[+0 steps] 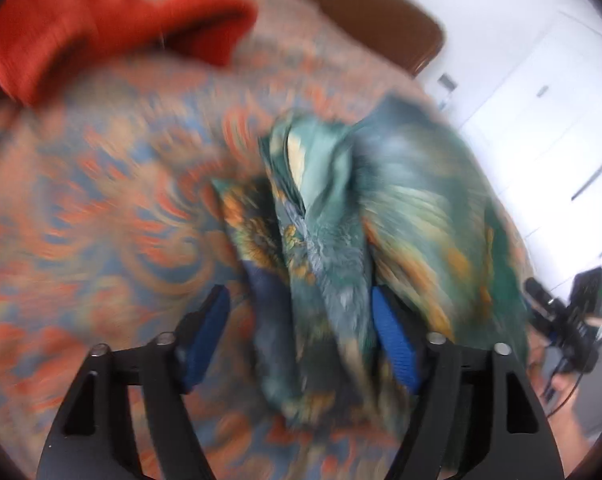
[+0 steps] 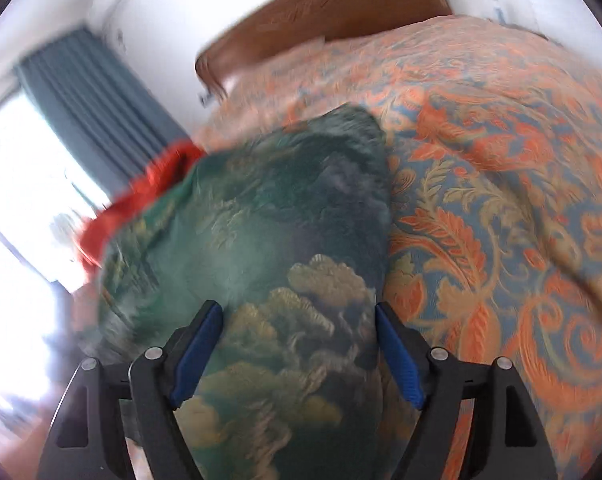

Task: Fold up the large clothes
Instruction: 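Lower the bundle onto the bed and open both tools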

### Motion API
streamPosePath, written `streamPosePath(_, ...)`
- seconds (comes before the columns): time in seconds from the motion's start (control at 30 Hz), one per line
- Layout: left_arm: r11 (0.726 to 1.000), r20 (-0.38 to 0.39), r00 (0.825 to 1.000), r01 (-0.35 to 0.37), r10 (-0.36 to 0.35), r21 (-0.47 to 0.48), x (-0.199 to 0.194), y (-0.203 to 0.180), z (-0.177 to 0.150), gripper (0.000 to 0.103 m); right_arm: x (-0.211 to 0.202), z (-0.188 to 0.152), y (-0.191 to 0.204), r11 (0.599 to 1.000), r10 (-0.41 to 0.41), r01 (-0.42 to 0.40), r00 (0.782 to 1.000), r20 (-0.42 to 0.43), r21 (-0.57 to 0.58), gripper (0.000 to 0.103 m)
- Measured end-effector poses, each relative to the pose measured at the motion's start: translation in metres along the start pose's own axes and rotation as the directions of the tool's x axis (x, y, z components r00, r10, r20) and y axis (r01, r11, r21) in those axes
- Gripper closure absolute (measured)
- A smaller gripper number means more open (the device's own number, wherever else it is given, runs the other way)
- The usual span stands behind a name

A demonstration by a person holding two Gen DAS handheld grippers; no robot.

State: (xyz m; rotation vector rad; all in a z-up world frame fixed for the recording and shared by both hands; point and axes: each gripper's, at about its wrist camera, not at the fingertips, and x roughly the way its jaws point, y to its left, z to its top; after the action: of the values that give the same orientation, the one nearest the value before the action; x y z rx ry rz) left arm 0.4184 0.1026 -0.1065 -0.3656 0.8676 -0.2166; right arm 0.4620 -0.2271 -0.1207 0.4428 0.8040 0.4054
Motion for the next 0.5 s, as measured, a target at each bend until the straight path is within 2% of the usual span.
streamPosePath(0.07, 0.996, 0.106, 0.993, -0.062, 0.054, 0.071, -0.038, -0.012, -0.018, 0.007, -0.028, -0.007, 0.008, 0.999, 0.012, -0.009, 0.999, 0.048, -0.047, 0.022)
streamPosePath(0.1, 0.986, 0.173, 0.979, -0.123, 0.103, 0.11, -0.062, -0.023, -0.033, 0.004, -0.049, -0.014, 0.018, 0.994, -0.007, 0.016, 0.996, 0.087, -0.108, 0.022)
streamPosePath(0.13, 0.978, 0.209, 0.968, -0.166, 0.137, 0.129, -0.073, -0.03, -0.042, 0.002, -0.063, -0.021, 0.024, 0.988, -0.026, 0.043, 0.993, 0.113, -0.15, 0.021)
streamPosePath(0.2, 0.94, 0.3, 0.924, -0.294, 0.235, 0.17, -0.099, -0.051, -0.07, 0.001, -0.097, -0.041, 0.042, 0.963, -0.085, 0.126, 0.981, 0.176, -0.239, 0.021)
streamPosePath(0.27, 0.907, 0.355, 0.885, -0.381, 0.302, 0.179, -0.119, -0.071, -0.094, 0.001, -0.121, -0.057, 0.053, 0.942, -0.129, 0.19, 0.966, 0.225, -0.275, 0.019)
streamPosePath(0.33, 0.898, 0.381, 0.863, -0.412, 0.332, 0.152, -0.129, -0.082, -0.103, 0.001, -0.148, -0.076, 0.062, 0.923, -0.183, 0.264, 0.941, 0.284, -0.281, 0.002)
streamPosePath(0.43, 0.898, 0.425, 0.831, -0.431, 0.36, 0.083, -0.146, -0.096, -0.12, 0.001, -0.18, -0.109, 0.066, 0.903, -0.232, 0.337, 0.904, 0.359, -0.265, 0.0)
streamPosePath(0.47, 0.891, 0.45, 0.809, -0.45, 0.377, 0.062, -0.152, -0.099, -0.129, 0.001, -0.187, -0.121, 0.066, 0.897, -0.253, 0.359, 0.894, 0.369, -0.257, 0.0)
streamPosePath(0.5, 0.877, 0.484, 0.778, -0.478, 0.4, 0.044, -0.161, -0.107, -0.139, 0.001, -0.194, -0.132, 0.067, 0.894, -0.271, 0.375, 0.888, 0.373, -0.243, 0.0)
